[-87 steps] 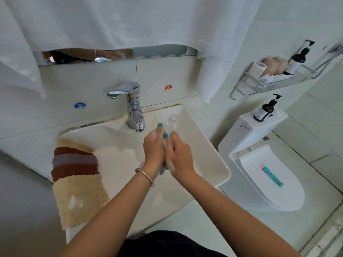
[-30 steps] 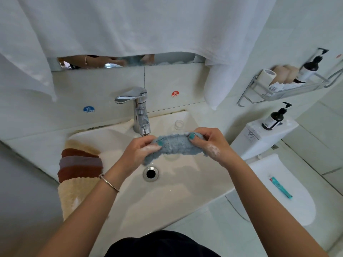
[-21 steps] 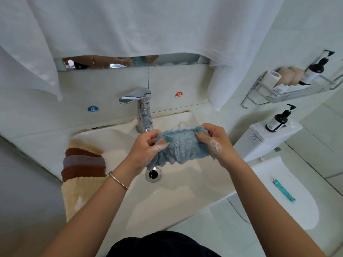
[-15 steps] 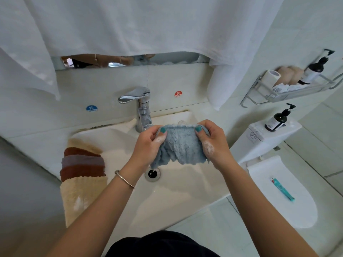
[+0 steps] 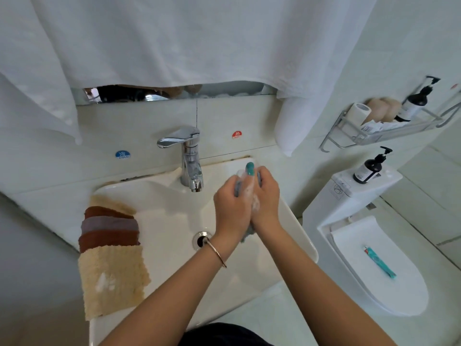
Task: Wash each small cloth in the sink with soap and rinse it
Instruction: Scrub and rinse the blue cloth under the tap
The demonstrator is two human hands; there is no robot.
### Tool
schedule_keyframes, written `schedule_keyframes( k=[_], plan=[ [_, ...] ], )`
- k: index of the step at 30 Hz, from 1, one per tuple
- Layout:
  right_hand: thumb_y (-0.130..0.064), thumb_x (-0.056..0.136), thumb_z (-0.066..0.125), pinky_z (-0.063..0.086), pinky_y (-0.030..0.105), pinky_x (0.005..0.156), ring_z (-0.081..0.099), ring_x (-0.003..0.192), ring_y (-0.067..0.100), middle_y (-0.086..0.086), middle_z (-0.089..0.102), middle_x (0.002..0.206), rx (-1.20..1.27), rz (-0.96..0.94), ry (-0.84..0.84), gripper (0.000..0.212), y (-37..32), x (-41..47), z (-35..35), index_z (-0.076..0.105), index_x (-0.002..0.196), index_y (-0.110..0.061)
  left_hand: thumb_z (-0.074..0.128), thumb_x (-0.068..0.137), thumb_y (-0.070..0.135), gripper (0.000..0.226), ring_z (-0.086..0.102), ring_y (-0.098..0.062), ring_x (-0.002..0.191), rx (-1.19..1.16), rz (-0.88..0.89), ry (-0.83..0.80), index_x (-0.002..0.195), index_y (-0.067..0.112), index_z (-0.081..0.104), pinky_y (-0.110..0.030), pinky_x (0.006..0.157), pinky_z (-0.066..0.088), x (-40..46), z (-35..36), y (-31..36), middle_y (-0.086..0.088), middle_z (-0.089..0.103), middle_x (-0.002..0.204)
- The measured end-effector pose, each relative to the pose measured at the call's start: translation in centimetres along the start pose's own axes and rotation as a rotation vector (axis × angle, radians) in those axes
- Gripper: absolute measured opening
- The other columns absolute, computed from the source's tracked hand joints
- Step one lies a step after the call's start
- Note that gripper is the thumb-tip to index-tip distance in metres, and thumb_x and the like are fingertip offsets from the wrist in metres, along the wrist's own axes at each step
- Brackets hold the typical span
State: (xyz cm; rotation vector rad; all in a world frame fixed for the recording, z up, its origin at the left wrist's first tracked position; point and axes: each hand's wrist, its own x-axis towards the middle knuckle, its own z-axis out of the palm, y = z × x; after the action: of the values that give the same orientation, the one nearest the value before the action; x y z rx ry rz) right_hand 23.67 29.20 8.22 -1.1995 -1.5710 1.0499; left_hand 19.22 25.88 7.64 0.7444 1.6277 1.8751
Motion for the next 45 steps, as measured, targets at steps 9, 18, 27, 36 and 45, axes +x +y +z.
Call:
schedule_keyframes(
  k=[9,18,27,36,45],
  plan=[
    [-0.030,0.101,0.048,0.033,0.035,0.056,0.034,0.050,0.007,-0.008,0.040,0.050,-0.081,-0.044,-0.032,0.041,0.2,-1.1,0.4,0.036,0.063,-0.020,0.052,0.099,0.026,0.045,0.038,-0.003,0.048,0.008,-0.055,0.027,0.056,0.018,0.043,-0.025,0.051,0.035,0.5,-0.4,-0.3,0.010,0.045,0.049],
    [-0.043,0.097,0.038,0.038,0.040,0.053,0.040,0.053,0.018,0.000,0.045,0.060,-0.233,-0.186,-0.084,0.035,0.2,-2.2,0.3,0.038,0.072,-0.018,0.049,0.101,0.028,0.045,0.038,-0.011,0.054,0.029,-0.068,0.010,0.059,0.014,0.043,-0.031,0.056,0.033,1.2,-0.9,-0.1,0.007,0.045,0.051],
    [-0.028,0.100,0.050,0.033,0.033,0.051,0.037,0.046,0.014,-0.007,0.043,0.052,-0.185,-0.143,-0.179,0.035,-0.1,-3.0,0.3,0.037,0.068,-0.021,0.048,0.100,0.018,0.044,0.033,-0.006,0.050,0.061,-0.040,0.065,0.057,0.015,0.038,-0.030,0.053,0.029,1.3,-1.8,-0.3,0.005,0.040,0.051],
    [-0.027,0.101,0.048,0.035,0.036,0.053,0.034,0.051,0.012,-0.010,0.037,0.055,-0.326,-0.262,-0.198,0.032,-0.2,-2.3,0.6,0.037,0.071,-0.024,0.048,0.101,0.021,0.043,0.039,-0.007,0.051,-0.001,-0.055,0.050,0.059,0.012,0.043,-0.027,0.055,0.031,0.9,-2.4,0.0,0.007,0.046,0.050],
    [-0.032,0.100,0.035,0.035,0.036,0.060,0.044,0.058,0.009,-0.007,0.046,0.068,-0.434,-0.297,-0.186,0.029,0.3,-0.9,0.4,0.043,0.076,-0.019,0.050,0.100,0.031,0.043,0.046,-0.012,0.057,0.015,-0.063,0.027,0.062,0.013,0.048,-0.031,0.057,0.038,0.4,-1.9,-0.5,0.000,0.051,0.057]
  ],
)
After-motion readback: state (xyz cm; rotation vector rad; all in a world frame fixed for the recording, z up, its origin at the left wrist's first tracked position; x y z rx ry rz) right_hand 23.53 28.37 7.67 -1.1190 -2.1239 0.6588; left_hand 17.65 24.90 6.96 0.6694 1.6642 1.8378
